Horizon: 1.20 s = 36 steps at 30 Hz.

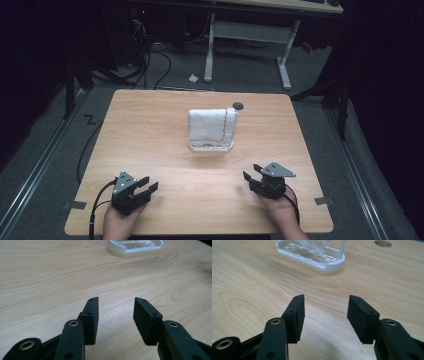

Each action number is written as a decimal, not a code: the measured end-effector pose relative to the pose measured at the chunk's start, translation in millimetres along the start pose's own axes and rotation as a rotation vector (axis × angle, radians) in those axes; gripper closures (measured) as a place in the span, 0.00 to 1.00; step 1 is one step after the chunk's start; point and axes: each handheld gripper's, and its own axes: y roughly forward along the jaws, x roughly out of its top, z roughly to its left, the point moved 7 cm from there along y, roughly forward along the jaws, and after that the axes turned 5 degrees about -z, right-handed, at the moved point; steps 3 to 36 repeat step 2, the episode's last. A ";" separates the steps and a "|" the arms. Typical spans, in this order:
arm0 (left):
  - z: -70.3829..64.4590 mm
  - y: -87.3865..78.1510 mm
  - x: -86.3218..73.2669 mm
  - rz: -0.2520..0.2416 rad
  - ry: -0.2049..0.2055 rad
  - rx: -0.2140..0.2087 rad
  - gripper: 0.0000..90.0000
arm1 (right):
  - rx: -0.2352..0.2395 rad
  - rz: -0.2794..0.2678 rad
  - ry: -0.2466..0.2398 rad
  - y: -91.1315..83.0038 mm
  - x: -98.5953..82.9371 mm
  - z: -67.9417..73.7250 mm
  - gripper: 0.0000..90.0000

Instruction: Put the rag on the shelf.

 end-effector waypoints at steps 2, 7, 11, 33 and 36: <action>2.5 0.9 -0.5 0.001 0.003 0.008 0.61 | 0.004 0.010 0.007 1.7 -2.1 -0.9 0.53; 2.5 0.9 -0.5 0.001 0.003 0.008 0.61 | 0.004 0.010 0.007 1.7 -2.1 -0.9 0.53; 2.5 0.9 -0.5 0.001 0.003 0.008 0.61 | 0.004 0.010 0.007 1.7 -2.1 -0.9 0.53; 2.5 0.9 -0.5 0.001 0.003 0.008 0.61 | 0.004 0.010 0.007 1.7 -2.1 -0.9 0.53; 2.5 0.9 -0.5 0.001 0.003 0.008 0.61 | 0.004 0.010 0.007 1.7 -2.1 -0.9 0.53</action>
